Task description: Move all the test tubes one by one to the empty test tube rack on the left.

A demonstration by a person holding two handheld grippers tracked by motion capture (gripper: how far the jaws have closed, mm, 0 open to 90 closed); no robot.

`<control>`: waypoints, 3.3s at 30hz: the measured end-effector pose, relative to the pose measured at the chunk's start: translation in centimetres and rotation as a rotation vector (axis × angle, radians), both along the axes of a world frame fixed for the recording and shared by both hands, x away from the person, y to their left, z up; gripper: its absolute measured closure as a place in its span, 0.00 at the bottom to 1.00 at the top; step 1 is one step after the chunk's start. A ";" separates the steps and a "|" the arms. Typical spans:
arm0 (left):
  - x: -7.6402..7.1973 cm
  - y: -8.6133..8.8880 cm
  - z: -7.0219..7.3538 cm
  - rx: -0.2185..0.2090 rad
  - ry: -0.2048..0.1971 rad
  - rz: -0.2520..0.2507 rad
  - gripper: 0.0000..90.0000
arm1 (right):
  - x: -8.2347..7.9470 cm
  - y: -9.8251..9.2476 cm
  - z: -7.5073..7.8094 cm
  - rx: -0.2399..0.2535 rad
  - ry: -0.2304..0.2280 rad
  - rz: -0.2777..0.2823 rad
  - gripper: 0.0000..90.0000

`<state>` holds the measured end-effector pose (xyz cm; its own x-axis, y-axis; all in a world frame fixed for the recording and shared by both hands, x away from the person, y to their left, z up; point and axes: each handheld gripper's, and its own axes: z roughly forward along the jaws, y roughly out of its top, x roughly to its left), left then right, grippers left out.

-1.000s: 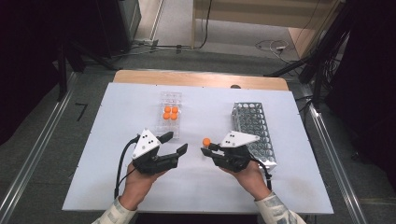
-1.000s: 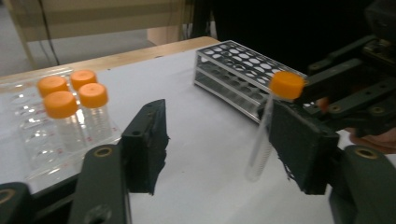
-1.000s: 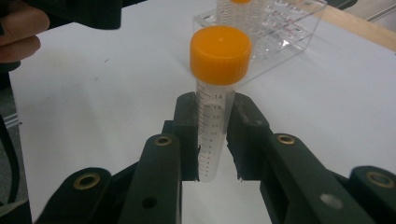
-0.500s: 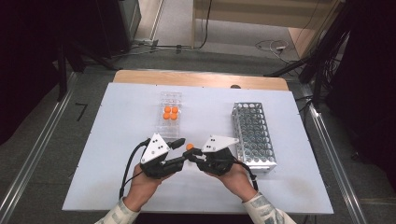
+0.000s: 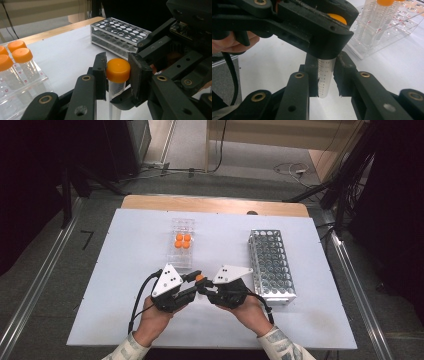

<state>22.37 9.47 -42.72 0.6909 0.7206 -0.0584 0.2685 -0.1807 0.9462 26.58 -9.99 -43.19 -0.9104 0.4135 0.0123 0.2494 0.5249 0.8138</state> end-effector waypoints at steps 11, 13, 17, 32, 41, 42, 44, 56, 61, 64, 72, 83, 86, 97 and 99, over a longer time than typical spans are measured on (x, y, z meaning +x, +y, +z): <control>0.2 0.8 0.4 -0.020 -0.003 0.024 0.78 | 0.0 -0.7 0.2 0.010 0.033 0.006 0.40; 0.3 1.2 0.5 -0.021 -0.004 0.036 0.78 | -0.1 -1.3 0.3 0.017 0.031 -0.010 0.34; 0.5 2.2 0.9 -0.029 -0.011 0.071 0.78 | -0.4 -2.9 0.7 0.034 0.015 -0.054 0.26; 2.2 5.9 2.5 -0.031 -0.026 0.212 0.78 | -1.4 -10.1 1.5 0.094 0.001 -0.191 0.22; 4.0 7.0 3.2 -0.027 -0.027 0.284 0.78 | -1.7 -13.9 1.1 0.096 0.007 -0.280 0.18; 4.2 7.1 3.2 -0.025 -0.027 0.290 0.78 | -1.7 -14.3 1.0 0.097 0.009 -0.289 0.18; 4.6 7.3 3.3 -0.025 -0.026 0.302 0.78 | -1.7 -15.0 0.9 0.103 0.009 -0.306 0.18; 6.9 7.6 3.8 -0.017 -0.019 0.347 0.78 | -1.8 -17.9 0.7 0.123 0.011 -0.380 0.17; 7.6 7.5 4.1 -0.019 -0.026 0.358 0.78 | -1.8 -18.1 0.8 0.130 0.006 -0.384 0.17; 7.9 7.4 4.1 -0.010 -0.028 0.361 0.78 | -1.9 -18.2 0.8 0.134 0.010 -0.391 0.17; 8.6 7.1 3.8 -0.007 -0.031 0.370 0.78 | -1.9 -18.3 0.8 0.137 0.006 -0.390 0.17; 9.0 6.7 3.0 0.027 -0.027 0.373 0.78 | -1.9 -18.6 0.9 0.141 0.005 -0.393 0.17; 9.0 6.5 2.6 0.028 -0.028 0.373 0.78 | -1.9 -18.6 0.9 0.142 0.004 -0.394 0.17; 8.9 6.4 0.7 0.055 0.006 0.371 0.78 | -1.9 -18.5 0.8 0.137 0.004 -0.394 0.17; 8.9 6.4 0.5 0.061 0.009 0.371 0.78 | -1.9 -18.5 0.8 0.135 0.008 -0.395 0.17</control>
